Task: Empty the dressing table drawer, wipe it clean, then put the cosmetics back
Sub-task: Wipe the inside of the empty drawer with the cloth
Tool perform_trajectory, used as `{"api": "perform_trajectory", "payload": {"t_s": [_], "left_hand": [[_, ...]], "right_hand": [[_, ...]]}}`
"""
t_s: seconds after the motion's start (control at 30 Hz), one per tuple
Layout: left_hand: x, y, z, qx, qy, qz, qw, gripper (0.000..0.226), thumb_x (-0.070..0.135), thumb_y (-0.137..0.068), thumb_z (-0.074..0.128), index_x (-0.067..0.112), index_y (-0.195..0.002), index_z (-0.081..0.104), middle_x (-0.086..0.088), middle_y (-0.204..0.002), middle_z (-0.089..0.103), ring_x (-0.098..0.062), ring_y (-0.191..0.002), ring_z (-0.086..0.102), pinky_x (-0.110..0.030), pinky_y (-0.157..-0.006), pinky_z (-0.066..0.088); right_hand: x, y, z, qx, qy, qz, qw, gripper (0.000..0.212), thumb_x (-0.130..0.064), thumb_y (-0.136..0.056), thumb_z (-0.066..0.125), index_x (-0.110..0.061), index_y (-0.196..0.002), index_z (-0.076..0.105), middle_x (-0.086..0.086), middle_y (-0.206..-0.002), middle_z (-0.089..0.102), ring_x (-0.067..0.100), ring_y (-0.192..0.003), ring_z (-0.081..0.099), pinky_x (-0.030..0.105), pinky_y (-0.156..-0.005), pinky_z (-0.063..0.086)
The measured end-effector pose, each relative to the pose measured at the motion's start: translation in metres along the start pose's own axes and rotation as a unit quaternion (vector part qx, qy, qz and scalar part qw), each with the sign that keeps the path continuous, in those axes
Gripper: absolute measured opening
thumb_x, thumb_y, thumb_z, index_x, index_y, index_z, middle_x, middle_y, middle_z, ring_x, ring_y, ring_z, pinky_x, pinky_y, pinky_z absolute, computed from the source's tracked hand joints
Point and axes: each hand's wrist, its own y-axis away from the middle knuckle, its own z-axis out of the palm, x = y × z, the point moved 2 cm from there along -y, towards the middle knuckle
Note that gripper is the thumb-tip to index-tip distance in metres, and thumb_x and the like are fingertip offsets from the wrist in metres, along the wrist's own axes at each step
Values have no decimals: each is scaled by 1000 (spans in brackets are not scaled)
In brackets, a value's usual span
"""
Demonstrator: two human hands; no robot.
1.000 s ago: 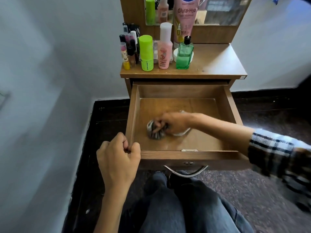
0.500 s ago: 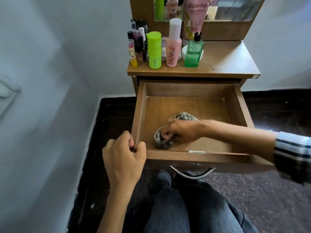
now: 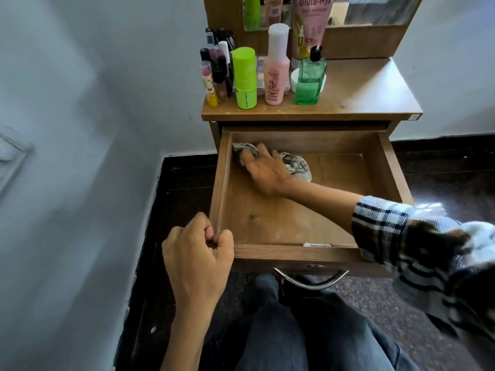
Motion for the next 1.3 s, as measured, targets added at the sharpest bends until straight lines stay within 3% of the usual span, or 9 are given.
{"api": "perform_trajectory", "payload": {"t_s": [0.27,0.37,0.47,0.6,0.8,0.93,1.03,1.1,1.3], "left_hand": [[1,1,0,3,-5,-6,1000,20,35,-73,37,21,-60,32,14,-51,28,-3,-53,31,-33,-65,34],[2,1,0,4,-6,-6,1000,21,36,-75,36,21,-61,30,14,-52,28,-3,-53,29,-33,-67,32],[2,1,1,3,-16,-4,1000,21,36,-76,35,21,-61,30,15,-52,27,-3,-53,28,-32,-68,30],[2,1,0,3,-18,-3,1000,21,35,-76,36,21,-61,31,15,-53,27,-2,-54,29,-33,-65,29],[3,1,0,4,-16,-9,1000,21,35,-76,37,20,-61,32,15,-52,29,-1,-54,30,-31,-64,28],[3,1,0,8,-22,-6,1000,21,33,-76,38,21,-61,30,15,-52,28,-1,-55,30,-31,-64,28],[5,1,0,-1,-26,-4,1000,21,34,-76,36,21,-61,29,14,-52,29,-1,-55,29,-31,-64,27],[5,1,-1,-7,-26,-6,1000,21,36,-76,35,23,-61,28,12,-52,31,-2,-56,31,-31,-64,27],[5,2,0,-8,-26,-16,999,23,37,-76,33,21,-60,28,12,-52,32,-5,-56,30,-30,-63,26]], "right_hand": [[-8,13,-8,-50,-80,-47,994,31,-13,-92,42,-11,-121,32,15,-118,43,30,-111,41,40,-92,35],[-14,43,-11,-82,-149,-93,981,24,-17,-93,48,-13,-113,36,2,-102,38,14,-85,42,30,-75,38],[-24,66,-9,-155,-166,-171,959,22,-11,-88,55,-12,-105,42,1,-100,46,9,-82,41,21,-71,33],[-32,68,-4,-223,-143,-262,928,20,-7,-86,57,-17,-95,42,1,-94,48,10,-85,40,19,-69,30],[2,71,-14,-279,-29,-275,920,24,-19,-88,59,-26,-90,36,-14,-88,42,6,-91,38,14,-72,25],[11,65,-20,-263,-55,-227,936,29,-15,-83,64,-29,-83,38,-11,-89,51,13,-91,51,27,-79,43],[-14,60,-21,-226,-141,-222,938,20,-13,-80,65,-28,-84,53,-6,-92,61,7,-80,56,17,-67,41],[-27,62,-17,-192,-117,-267,937,10,-20,-87,61,-20,-97,64,-5,-91,65,5,-77,59,17,-66,46],[-22,73,-19,-63,-26,-297,952,37,-20,-98,38,-16,-132,53,7,-131,54,25,-115,55,36,-89,52]]}}
